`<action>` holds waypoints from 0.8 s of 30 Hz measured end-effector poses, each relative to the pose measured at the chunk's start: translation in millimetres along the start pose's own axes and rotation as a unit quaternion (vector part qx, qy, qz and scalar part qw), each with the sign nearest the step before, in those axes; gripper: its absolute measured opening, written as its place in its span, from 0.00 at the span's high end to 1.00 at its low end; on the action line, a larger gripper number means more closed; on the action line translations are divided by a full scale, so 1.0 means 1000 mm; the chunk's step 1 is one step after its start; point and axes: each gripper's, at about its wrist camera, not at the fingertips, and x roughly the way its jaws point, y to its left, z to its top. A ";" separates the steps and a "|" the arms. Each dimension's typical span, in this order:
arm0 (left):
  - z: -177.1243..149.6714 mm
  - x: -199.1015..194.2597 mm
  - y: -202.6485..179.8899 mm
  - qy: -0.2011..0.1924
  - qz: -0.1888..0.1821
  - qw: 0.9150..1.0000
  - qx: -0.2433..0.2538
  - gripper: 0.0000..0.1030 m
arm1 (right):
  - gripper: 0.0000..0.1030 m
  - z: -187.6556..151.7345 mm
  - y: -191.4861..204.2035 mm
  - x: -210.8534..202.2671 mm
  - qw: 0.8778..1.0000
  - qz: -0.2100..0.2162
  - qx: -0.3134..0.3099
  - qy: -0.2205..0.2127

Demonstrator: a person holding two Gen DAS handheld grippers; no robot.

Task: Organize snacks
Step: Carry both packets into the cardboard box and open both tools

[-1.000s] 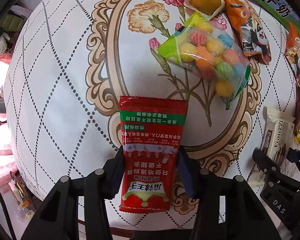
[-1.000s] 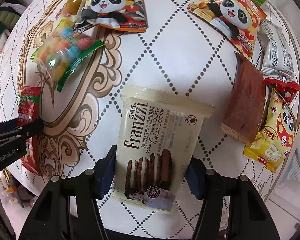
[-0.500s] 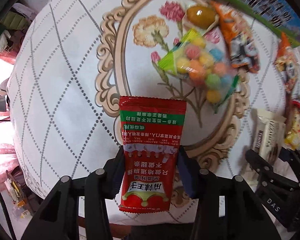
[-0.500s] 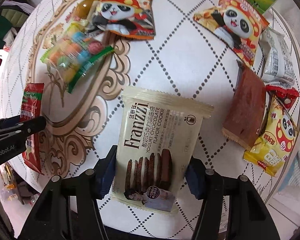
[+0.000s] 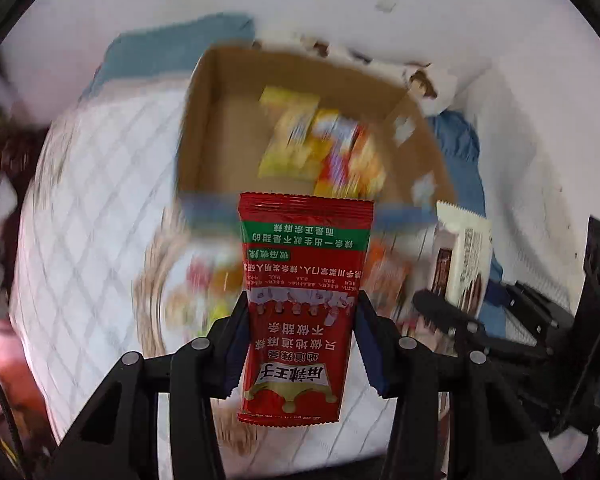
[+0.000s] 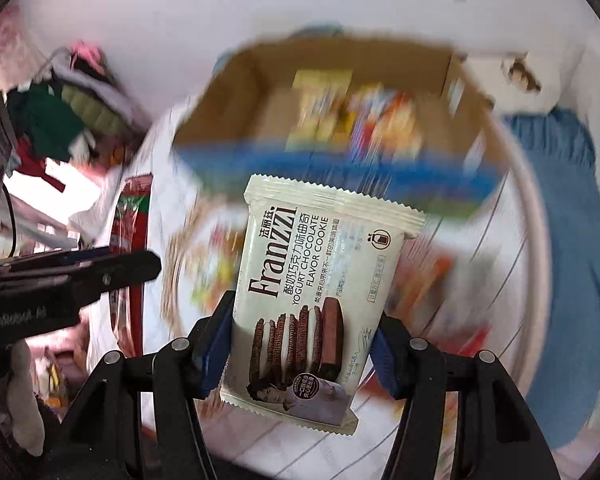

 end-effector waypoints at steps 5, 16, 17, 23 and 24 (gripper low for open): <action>0.099 0.021 -0.015 -0.019 0.032 0.999 0.023 0.56 | 0.39 0.098 -0.042 0.006 0.999 -0.045 -0.005 -0.013; 0.204 0.126 0.027 0.069 0.106 0.992 -0.014 0.56 | 0.39 0.205 -0.095 0.121 0.991 -0.104 -0.023 0.086; 0.207 0.132 0.029 0.078 0.111 0.991 -0.017 0.56 | 0.39 0.206 -0.094 0.128 0.990 -0.105 -0.021 0.091; 0.218 0.163 0.047 0.111 0.132 0.984 -0.037 0.53 | 0.34 0.223 -0.110 0.172 0.986 -0.113 -0.007 0.126; 0.218 0.167 0.051 0.113 0.134 0.984 -0.043 0.45 | 0.29 0.224 -0.112 0.176 0.985 -0.115 -0.004 0.128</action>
